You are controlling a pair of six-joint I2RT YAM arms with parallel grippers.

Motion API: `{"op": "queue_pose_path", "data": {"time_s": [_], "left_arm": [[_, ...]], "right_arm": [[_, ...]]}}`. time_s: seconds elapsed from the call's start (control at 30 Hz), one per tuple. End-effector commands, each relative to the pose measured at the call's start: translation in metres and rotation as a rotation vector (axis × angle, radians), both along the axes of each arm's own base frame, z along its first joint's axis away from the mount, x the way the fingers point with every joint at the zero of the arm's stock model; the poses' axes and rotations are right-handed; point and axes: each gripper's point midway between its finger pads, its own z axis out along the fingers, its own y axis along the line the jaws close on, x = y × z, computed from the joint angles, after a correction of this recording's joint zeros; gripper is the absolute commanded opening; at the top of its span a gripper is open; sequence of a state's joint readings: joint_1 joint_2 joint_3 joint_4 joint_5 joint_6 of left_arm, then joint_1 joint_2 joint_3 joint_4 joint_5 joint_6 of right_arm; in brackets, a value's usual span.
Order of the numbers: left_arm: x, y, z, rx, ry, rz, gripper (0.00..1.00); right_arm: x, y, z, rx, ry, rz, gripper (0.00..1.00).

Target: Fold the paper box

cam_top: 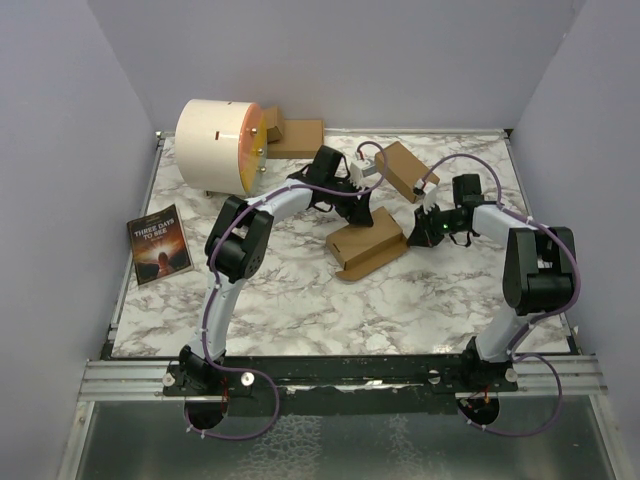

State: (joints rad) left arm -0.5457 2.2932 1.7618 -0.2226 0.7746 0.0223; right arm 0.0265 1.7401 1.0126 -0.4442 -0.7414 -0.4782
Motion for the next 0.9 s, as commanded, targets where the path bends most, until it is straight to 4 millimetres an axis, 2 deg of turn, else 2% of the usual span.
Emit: {"op": "queue_pose_path", "data": {"time_s": [0.0,0.87], "left_arm": [[-0.022,-0.003,-0.033,0.065,0.061,-0.066,0.60],[-0.051,-0.021,-0.034,0.037,0.070,-0.224,0.60]], "right_arm": [[0.010,0.006,0.016,0.008,-0.064,-0.003,0.01],[0.010,0.014,0.035,0.058,-0.101,0.006,0.01]]}}
